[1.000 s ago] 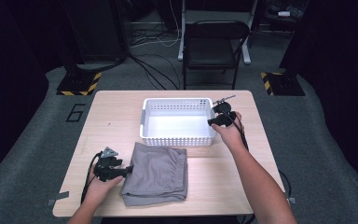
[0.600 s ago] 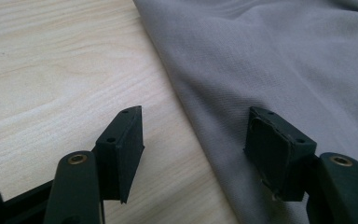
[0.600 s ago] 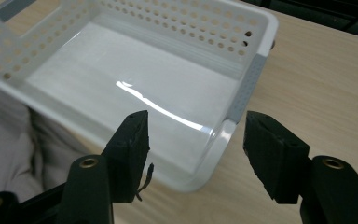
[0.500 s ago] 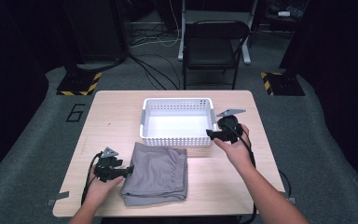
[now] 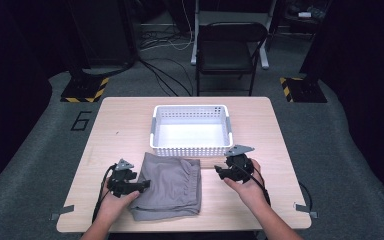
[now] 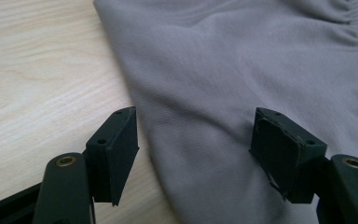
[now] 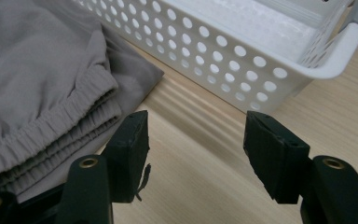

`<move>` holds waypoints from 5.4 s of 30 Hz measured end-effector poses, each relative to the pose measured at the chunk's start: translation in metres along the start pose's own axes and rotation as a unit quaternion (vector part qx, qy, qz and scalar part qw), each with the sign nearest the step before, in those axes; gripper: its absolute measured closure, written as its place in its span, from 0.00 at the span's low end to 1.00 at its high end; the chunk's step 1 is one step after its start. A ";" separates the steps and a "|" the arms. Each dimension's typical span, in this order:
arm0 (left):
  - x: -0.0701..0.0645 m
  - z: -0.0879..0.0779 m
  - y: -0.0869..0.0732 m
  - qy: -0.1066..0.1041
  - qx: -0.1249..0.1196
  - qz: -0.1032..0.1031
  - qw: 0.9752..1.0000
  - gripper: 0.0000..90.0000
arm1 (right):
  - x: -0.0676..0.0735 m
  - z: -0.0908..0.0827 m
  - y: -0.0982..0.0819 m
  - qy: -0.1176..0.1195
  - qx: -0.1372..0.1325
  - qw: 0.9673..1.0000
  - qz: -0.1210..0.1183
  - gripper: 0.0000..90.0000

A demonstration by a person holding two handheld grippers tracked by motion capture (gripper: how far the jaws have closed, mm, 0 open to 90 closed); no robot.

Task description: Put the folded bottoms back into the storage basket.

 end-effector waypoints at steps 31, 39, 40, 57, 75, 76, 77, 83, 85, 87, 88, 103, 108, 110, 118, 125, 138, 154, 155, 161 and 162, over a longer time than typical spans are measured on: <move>0.003 0.010 -0.002 0.034 0.021 -0.016 0.999 0.33 | 0.013 0.014 -0.019 0.014 0.011 1.000 -0.004 0.44; -0.001 0.010 -0.002 0.036 0.020 -0.002 0.999 0.32 | 0.015 0.018 -0.019 0.017 0.014 1.000 -0.009 0.44; -0.002 0.011 -0.002 0.036 0.018 -0.004 0.999 0.32 | 0.015 0.018 -0.019 0.017 0.014 1.000 -0.009 0.44; -0.013 0.010 0.002 0.005 0.033 0.004 0.999 0.57 | 0.024 0.028 -0.014 0.039 0.019 0.999 -0.003 0.38; -0.012 0.009 0.000 -0.010 0.033 -0.002 0.999 0.66 | 0.006 0.073 0.004 0.031 0.034 0.998 0.053 0.42; -0.012 0.009 0.000 -0.010 0.033 -0.003 0.999 0.66 | 0.007 0.075 0.004 0.033 0.036 0.997 0.056 0.42; -0.012 0.009 0.000 -0.010 0.033 -0.003 0.999 0.66 | 0.007 0.077 0.004 0.035 0.035 0.997 0.058 0.42; -0.012 0.009 0.000 -0.009 0.032 -0.003 0.999 0.66 | 0.012 0.077 0.009 0.049 0.023 0.997 0.049 0.42; -0.012 0.009 0.000 -0.008 0.031 -0.003 0.999 0.66 | 0.013 0.078 0.010 0.050 0.029 0.997 0.041 0.42; -0.012 0.009 0.000 -0.008 0.031 -0.004 0.999 0.66 | 0.014 0.081 0.010 0.053 0.028 0.997 0.043 0.43; -0.012 0.009 0.000 -0.009 0.031 -0.004 0.999 0.66 | 0.014 0.081 0.010 0.057 0.028 0.997 0.045 0.43; -0.012 0.010 0.000 -0.011 0.027 -0.010 1.000 0.66 | 0.043 0.080 0.001 0.090 0.063 0.993 0.034 0.36; -0.011 0.009 0.000 -0.012 0.029 -0.005 0.999 0.66 | 0.044 0.082 -0.002 0.091 0.063 0.993 0.035 0.33; -0.011 0.009 -0.001 -0.011 0.029 -0.005 1.000 0.66 | 0.044 0.083 -0.003 0.091 0.060 0.993 0.038 0.32; -0.012 0.009 -0.001 -0.011 0.029 -0.005 1.000 0.66 | 0.052 0.085 -0.005 0.084 0.048 0.995 0.018 0.39; -0.012 0.009 -0.001 -0.011 0.029 -0.004 1.000 0.67 | 0.063 0.085 -0.007 0.074 0.038 0.996 -0.009 0.53; -0.014 0.008 -0.001 -0.014 0.029 -0.010 0.999 0.74 | 0.068 0.083 -0.009 0.116 0.041 0.992 0.011 0.82; -0.020 0.000 0.001 -0.007 0.022 -0.007 1.000 0.78 | 0.070 0.074 -0.005 0.099 0.040 0.994 -0.033 0.87; -0.021 -0.002 0.002 -0.011 0.022 -0.006 1.000 0.78 | 0.070 0.073 -0.004 0.100 0.039 0.994 -0.034 0.87; -0.024 -0.011 0.005 -0.021 0.005 -0.016 1.000 0.82 | 0.064 0.061 0.001 0.108 0.035 0.993 -0.019 0.87; -0.024 -0.013 0.005 -0.022 0.002 -0.018 1.000 0.83 | 0.064 0.059 0.002 0.108 0.031 0.994 -0.016 0.87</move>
Point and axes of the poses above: each handheld gripper's, and its own axes: z roughly forward along the jaws, y roughly out of its top, x roughly to its left, the point moved 2 cm from there along z, roughly forward along the jaws, and after that the axes turned 8 degrees about y, right-handed, at the moved point
